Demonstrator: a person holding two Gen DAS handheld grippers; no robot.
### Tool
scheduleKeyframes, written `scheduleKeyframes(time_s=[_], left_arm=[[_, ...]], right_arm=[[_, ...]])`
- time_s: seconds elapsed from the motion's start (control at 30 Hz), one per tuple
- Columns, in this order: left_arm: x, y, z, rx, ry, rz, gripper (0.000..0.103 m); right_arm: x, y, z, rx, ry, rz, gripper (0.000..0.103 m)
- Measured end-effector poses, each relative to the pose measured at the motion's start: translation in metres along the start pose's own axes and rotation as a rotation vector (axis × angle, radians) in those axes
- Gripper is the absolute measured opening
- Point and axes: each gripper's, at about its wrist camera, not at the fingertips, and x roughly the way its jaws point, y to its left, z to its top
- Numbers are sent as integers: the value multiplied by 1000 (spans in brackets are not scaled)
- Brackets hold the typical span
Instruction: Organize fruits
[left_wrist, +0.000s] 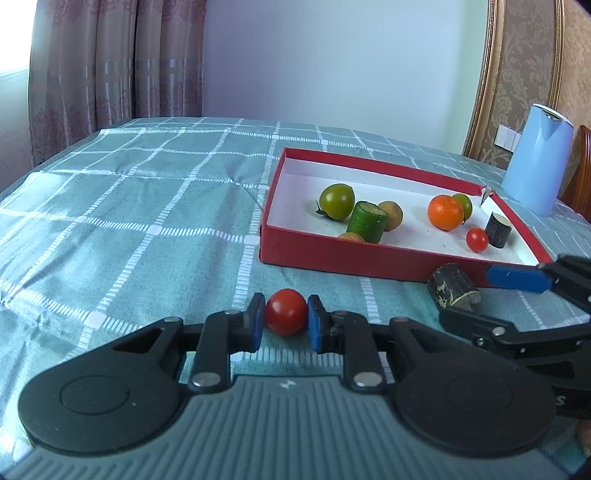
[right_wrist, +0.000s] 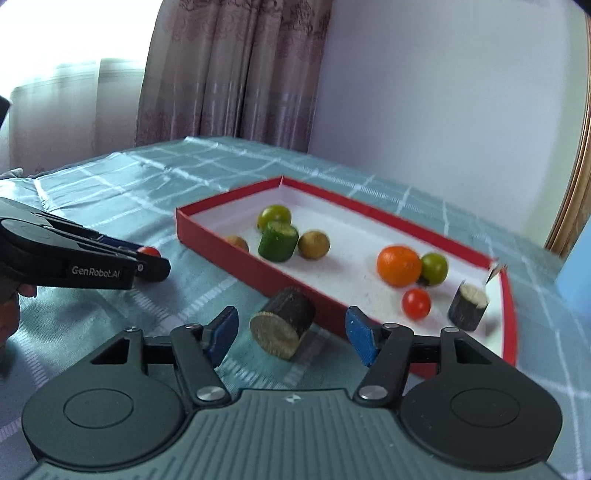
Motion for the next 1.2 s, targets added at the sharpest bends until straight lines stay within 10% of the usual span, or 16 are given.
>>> scheduleKeyframes(time_s=[0.3,1.2], left_arm=[[0,-1,0,4,0,-3,22],[7,-79,50,179,-122,-54,22]], right_arm=[[20,-8,3,104,62,52,41],[-21,-78,26,194,-162,-139,40]])
